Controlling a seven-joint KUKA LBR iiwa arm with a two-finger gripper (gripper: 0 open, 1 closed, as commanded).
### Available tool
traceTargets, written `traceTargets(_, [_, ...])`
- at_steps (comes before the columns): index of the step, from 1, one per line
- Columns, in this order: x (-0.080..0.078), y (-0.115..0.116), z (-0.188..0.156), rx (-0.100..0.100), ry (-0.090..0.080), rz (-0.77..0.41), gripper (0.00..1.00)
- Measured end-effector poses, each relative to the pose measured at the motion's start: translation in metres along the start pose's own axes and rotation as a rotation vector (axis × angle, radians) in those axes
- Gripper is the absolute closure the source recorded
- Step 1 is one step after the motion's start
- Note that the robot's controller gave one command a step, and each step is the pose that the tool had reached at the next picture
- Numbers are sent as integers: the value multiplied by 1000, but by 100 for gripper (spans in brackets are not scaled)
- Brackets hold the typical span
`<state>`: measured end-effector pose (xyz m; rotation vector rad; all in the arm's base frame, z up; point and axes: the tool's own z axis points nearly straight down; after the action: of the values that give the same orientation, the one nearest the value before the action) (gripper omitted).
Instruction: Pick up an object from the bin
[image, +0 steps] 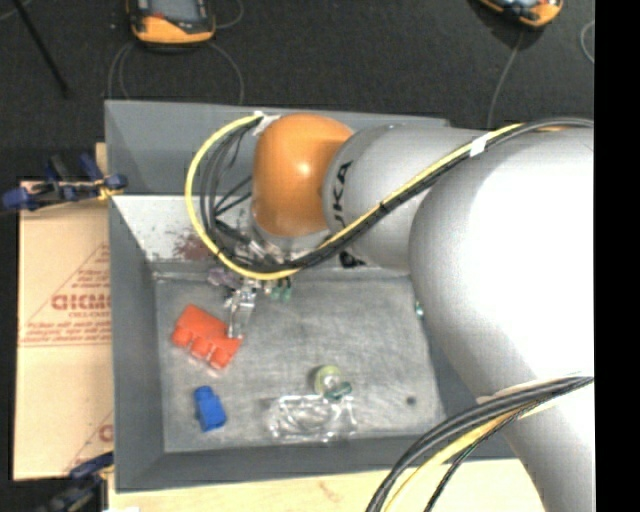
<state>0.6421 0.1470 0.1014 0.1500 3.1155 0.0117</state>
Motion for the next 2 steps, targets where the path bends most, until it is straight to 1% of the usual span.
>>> traceTargets(1, [-7, -19, -19, 7, 14, -201, 0])
traceTargets(2, [-10, 34, 28, 2, 11, -529, 0])
